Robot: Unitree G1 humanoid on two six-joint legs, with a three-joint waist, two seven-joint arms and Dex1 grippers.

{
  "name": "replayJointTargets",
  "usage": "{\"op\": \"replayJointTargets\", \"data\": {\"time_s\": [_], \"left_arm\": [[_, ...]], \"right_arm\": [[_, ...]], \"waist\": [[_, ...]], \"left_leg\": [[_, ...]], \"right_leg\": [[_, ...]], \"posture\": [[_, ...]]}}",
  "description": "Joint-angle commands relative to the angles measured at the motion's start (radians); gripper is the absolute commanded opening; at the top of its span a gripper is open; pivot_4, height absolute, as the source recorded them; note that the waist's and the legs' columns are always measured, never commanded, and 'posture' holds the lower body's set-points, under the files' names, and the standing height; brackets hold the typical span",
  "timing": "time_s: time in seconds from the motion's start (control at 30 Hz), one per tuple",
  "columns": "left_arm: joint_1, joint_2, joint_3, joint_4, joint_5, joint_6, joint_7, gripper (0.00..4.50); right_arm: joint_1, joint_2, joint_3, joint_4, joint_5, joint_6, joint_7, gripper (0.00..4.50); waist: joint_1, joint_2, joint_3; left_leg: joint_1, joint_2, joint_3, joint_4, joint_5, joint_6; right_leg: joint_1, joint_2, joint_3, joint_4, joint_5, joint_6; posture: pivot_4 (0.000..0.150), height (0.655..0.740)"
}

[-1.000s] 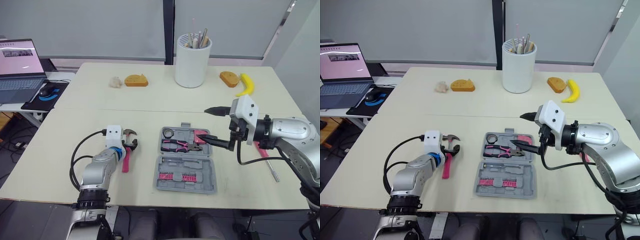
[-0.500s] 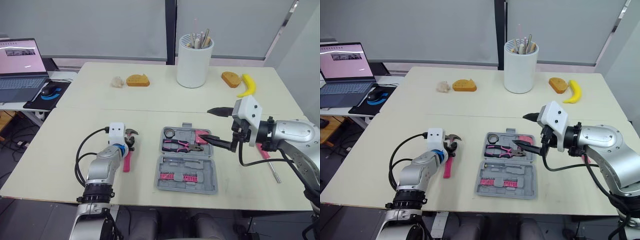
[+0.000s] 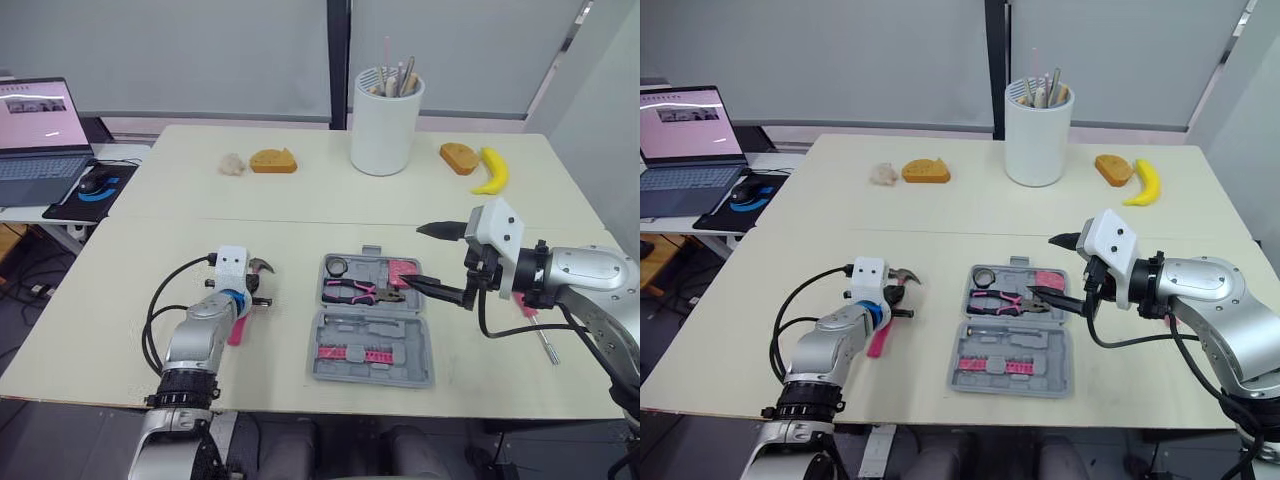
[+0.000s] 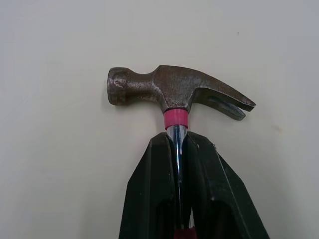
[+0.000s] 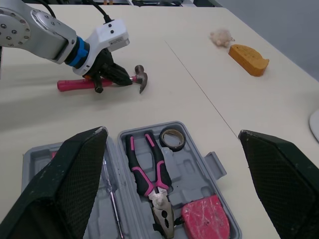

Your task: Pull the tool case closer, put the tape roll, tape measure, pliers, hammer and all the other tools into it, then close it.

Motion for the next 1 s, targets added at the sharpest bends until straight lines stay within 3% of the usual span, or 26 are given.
{"op": "replayJointTargets", "data": {"time_s": [0.03,0.17,0.23,0.37,0.47,0.7,0.83,1.0], "left_arm": [[0.036,0.113,-0.033,-0.138,0.01,-0.012,-0.128,0.07],[0.07,0.356,-0.113,-0.317,-0.006,0.016,-0.399,0.07],[0.065,0.424,-0.133,-0.385,-0.035,0.047,-0.479,0.07],[-0.051,0.524,-0.201,-0.55,-0.161,0.304,-0.651,0.07],[-0.174,0.551,-0.345,-0.616,-0.169,0.333,-0.765,0.07],[-0.358,0.408,-0.625,-0.618,-0.086,0.323,-0.805,0.07],[-0.423,0.23,-0.791,-0.558,-0.013,0.348,-0.743,0.07],[-0.428,0.143,-0.878,-0.535,0.038,0.398,-0.691,0.07]], "right_arm": [[0.006,-0.02,-0.047,-0.037,0.031,0.008,0.005,4.5],[0.023,-0.053,-0.053,-0.032,0.039,0.019,0.023,4.5],[0.032,-0.067,-0.049,-0.035,0.043,0.024,0.029,4.5],[0.066,-0.09,-0.052,-0.042,0.067,0.04,0.055,4.5],[0.09,-0.121,-0.045,-0.038,0.045,0.016,0.084,4.5],[0.135,-0.161,-0.068,-0.042,0.034,0.005,0.092,4.5],[0.207,-0.174,-0.117,-0.085,0.062,0.046,0.077,4.5],[0.294,-0.2,-0.16,-0.135,0.057,0.073,0.067,4.5]], "waist": [[-0.003,0.0,0.0],[-0.001,-0.002,0.002],[0.002,-0.001,0.001],[0.017,-0.002,0.002],[0.016,-0.003,0.003],[0.0,-0.003,0.003],[0.003,-0.004,0.003],[-0.002,-0.004,0.004]], "left_leg": [[0.0,0.0,0.0,0.0,0.0,0.0],[-0.002,0.0,-0.001,0.0,0.0,0.0],[-0.002,0.0,-0.001,-0.001,0.0,0.0],[-0.002,0.0,-0.001,0.0,0.0,0.0],[-0.003,-0.001,0.0,0.0,0.0,0.001],[-0.004,0.0,0.001,0.0,0.0,0.001],[-0.004,0.0,0.001,0.0,0.0,0.001],[-0.004,0.0,0.001,0.001,0.0,0.001]], "right_leg": [[-0.001,0.0,0.0,0.0,0.0,0.0],[-0.002,0.0,0.0,0.0,0.0,0.0],[-0.002,0.0,0.0,-0.001,0.0,0.0],[-0.003,-0.001,-0.001,-0.002,0.0,0.0],[-0.001,-0.001,-0.001,-0.002,0.0,0.0],[-0.001,0.0,-0.001,-0.001,0.0,0.0],[-0.001,0.0,-0.001,-0.001,0.0,0.0],[-0.001,0.0,-0.001,-0.001,0.0,0.0]], "posture": [[0.15,0.74],[0.15,0.74],[0.15,0.74],[0.15,0.74],[0.15,0.74],[0.15,0.74],[0.15,0.74],[0.15,0.74]]}}
